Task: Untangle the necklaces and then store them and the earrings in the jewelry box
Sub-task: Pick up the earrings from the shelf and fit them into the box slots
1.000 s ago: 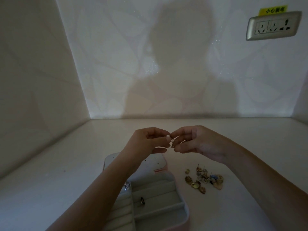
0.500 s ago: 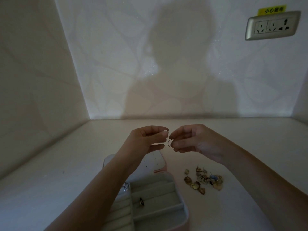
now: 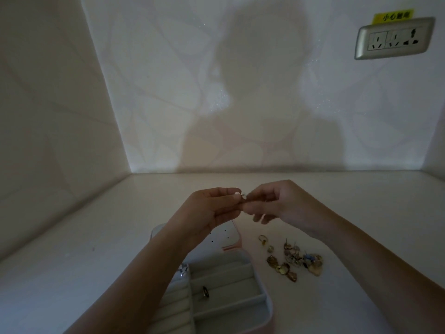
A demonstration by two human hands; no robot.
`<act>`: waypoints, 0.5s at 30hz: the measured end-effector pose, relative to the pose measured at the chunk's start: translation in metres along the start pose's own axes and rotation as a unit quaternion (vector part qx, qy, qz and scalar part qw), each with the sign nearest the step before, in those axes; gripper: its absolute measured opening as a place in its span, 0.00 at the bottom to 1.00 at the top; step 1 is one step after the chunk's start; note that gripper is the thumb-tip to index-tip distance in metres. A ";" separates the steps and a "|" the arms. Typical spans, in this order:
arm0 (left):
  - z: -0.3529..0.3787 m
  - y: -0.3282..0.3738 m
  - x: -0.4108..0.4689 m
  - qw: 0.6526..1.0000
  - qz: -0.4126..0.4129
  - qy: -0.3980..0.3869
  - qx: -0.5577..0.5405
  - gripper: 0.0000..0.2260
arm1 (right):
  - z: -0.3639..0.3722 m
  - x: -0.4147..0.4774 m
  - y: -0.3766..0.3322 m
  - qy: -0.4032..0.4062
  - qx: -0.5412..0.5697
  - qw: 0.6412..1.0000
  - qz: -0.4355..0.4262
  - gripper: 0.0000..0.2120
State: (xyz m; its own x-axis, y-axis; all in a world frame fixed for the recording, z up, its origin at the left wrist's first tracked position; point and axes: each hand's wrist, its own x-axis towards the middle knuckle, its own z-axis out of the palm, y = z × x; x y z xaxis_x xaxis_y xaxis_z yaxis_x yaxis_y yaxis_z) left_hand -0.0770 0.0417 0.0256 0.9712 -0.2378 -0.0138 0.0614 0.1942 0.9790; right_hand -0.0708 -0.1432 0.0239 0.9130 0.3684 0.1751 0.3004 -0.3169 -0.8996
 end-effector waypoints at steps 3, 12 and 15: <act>0.001 0.000 -0.002 1.000 0.014 -0.005 0.028 0.05 | 0.001 0.000 0.000 0.020 0.108 0.994 -0.009 0.14; 0.008 0.000 -0.005 0.983 0.077 0.034 0.163 0.08 | 0.008 0.005 0.006 0.129 0.032 0.990 -0.056 0.05; 0.008 0.001 -0.005 0.974 0.096 0.071 0.194 0.05 | 0.013 0.005 0.008 0.127 0.001 0.987 -0.101 0.02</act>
State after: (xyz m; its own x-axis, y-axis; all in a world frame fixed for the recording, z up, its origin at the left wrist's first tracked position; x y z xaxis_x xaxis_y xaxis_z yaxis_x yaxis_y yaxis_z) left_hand -0.0838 0.0353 0.0283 0.9800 -0.0938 0.1755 -0.1887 -0.1584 0.9692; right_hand -0.0674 -0.1328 0.0130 0.8748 0.1919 0.4448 0.4823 -0.2573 -0.8374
